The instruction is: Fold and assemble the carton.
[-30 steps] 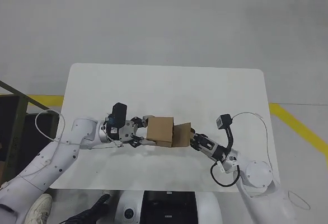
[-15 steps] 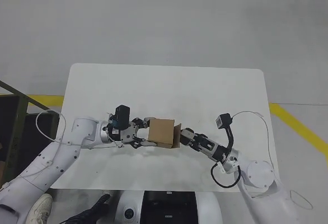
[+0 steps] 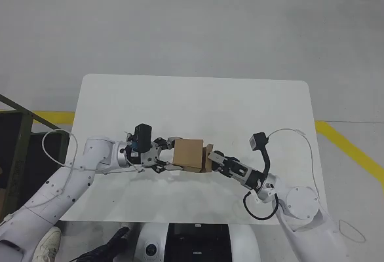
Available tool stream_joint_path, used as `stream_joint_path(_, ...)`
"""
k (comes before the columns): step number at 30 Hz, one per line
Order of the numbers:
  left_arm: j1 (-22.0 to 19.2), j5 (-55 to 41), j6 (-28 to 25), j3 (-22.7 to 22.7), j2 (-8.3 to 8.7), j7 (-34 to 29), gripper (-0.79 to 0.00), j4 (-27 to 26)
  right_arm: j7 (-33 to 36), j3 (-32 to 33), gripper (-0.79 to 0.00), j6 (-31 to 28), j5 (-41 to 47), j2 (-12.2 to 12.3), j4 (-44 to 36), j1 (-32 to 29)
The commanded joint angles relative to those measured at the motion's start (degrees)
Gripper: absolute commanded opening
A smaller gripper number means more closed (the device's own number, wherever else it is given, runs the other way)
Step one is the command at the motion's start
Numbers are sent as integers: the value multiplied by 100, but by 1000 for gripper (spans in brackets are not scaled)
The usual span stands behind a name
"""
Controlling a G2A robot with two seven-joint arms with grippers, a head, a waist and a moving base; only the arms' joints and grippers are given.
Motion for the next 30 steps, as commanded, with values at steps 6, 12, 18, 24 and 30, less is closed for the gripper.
stream_joint_path(6,23,39,-20,-52,-36,14,-520,8,-145,-43,-603,76,-115,15,-32,29)
stream_joint_path(12,38,78,-20,-80,-61,-6,-520,22,-318,-97,-588,174,-288,24,-110,54)
stream_joint_path(18,50,136,-20,-94,-88,-50,-526,7,-502,-105,-606,281,-373,34,-207,43)
stream_joint_path(24,80,202,3,-135,-116,-53,-539,-27,-694,-141,-634,474,-703,52,-376,-13)
stream_joint_path(30,123,236,-4,-191,-138,-28,-545,-45,-943,-174,-677,633,-821,54,-429,-58)
